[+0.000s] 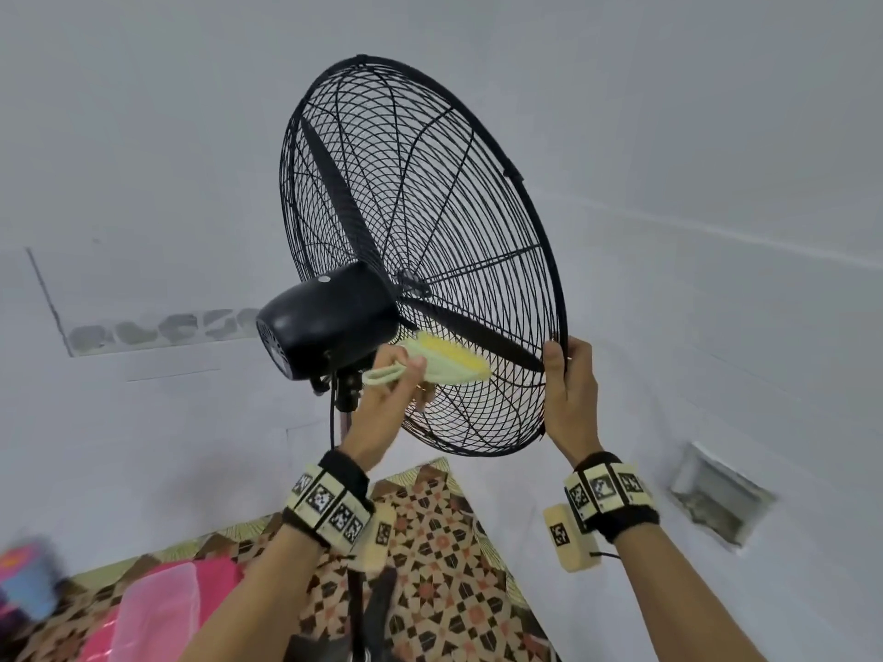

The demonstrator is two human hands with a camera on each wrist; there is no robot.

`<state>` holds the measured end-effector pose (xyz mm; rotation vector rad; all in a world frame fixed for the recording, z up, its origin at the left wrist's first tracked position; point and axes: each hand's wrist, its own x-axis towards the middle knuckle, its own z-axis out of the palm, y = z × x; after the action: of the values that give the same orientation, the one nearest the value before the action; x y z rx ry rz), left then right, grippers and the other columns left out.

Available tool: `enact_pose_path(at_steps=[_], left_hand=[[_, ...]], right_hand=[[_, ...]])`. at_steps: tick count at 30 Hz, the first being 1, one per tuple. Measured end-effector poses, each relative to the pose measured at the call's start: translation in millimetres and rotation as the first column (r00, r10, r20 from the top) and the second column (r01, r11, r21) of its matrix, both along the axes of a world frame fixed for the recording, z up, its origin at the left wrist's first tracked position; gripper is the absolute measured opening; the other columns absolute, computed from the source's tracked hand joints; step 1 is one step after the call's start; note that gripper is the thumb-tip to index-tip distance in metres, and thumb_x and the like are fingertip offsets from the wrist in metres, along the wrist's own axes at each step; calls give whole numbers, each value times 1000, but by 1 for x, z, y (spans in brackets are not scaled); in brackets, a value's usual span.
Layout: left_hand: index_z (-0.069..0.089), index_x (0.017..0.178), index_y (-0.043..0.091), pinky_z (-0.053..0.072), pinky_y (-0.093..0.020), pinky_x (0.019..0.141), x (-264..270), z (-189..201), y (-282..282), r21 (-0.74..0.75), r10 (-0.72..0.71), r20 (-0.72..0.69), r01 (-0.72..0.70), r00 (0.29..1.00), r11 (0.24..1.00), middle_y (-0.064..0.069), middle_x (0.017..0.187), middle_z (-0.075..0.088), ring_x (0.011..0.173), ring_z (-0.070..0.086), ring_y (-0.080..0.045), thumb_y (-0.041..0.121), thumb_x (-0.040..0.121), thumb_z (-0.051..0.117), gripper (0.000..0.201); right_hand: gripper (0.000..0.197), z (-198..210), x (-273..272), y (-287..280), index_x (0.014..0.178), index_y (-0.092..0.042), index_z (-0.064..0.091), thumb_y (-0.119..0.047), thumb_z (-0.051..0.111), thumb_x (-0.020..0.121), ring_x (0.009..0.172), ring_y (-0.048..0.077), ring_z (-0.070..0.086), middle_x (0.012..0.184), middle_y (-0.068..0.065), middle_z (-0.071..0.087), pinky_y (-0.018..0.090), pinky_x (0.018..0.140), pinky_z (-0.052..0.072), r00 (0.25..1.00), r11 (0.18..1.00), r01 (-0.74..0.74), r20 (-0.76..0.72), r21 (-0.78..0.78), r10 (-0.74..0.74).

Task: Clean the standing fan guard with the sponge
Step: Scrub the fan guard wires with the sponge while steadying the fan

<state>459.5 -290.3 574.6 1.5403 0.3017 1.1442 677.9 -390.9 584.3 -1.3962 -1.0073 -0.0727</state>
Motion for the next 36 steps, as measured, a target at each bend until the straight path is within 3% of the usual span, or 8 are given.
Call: enact_pose_path(at_steps=[2,7,13,21,27,30,33,36], left_hand=[[39,102,5,49,-25,60,5,-6,-11,71,-30,-51,33,998,997,-12,95,60,75,57,-25,23,107,50,22],[39,100,7,46,-30,62,5,-14,12,-19,211,25,-210,977,977,-5,84,57,70,57,-16,17,109,51,18],[36,105,8,49,-23,65,11,-6,-46,60,-53,-39,56,998,997,-14,91,52,75,55,-19,28,106,52,25],[40,99,11,47,-31,67,4,-10,-13,-73,161,-6,-161,987,984,-1,79,57,71,54,-17,23,108,52,19],[36,102,5,44,-26,62,27,-5,-94,36,-10,-17,11,1000,999,-6,79,48,70,48,-20,26,108,51,27],[38,102,7,48,-22,63,28,-14,-82,-42,117,-17,-118,993,992,-9,86,50,74,51,-19,22,107,51,21],[41,104,6,52,-21,63,7,-24,-56,-109,328,-37,-330,944,937,-11,95,59,74,57,-14,34,103,54,30],[40,106,3,53,-23,68,3,-21,-80,-13,276,-3,-276,961,961,-11,87,57,74,56,-15,36,104,51,34]], right_hand=[[52,-1,-3,0,128,-6,50,-50,41,102,94,-19,56,111,-9,62,1,76,40,1000,1000,1,8,6,-1],[56,0,0,-1,129,-10,49,-58,39,103,98,-17,56,117,-2,63,1,78,40,1000,1000,4,22,-13,-4],[54,-4,0,2,130,-11,49,-58,39,105,101,-15,57,118,-4,63,2,79,41,999,999,34,31,-27,-33],[54,0,9,-6,132,-14,46,-59,37,103,103,-13,56,122,-3,62,4,81,42,998,995,-43,35,-95,46],[55,-2,5,-10,128,-20,49,-67,45,99,103,1,61,119,-7,64,11,80,45,996,995,-86,-26,-52,85],[49,3,10,-19,126,-21,51,-61,47,98,109,4,62,121,-7,65,7,81,45,989,988,-141,-50,-62,138],[48,6,15,-24,122,-21,53,-60,52,95,103,-5,61,119,-10,64,14,83,45,978,974,-206,-61,-95,201],[45,8,15,-23,118,-23,54,-61,56,93,100,-7,61,116,-13,65,20,83,46,974,972,-222,-56,-75,218]])
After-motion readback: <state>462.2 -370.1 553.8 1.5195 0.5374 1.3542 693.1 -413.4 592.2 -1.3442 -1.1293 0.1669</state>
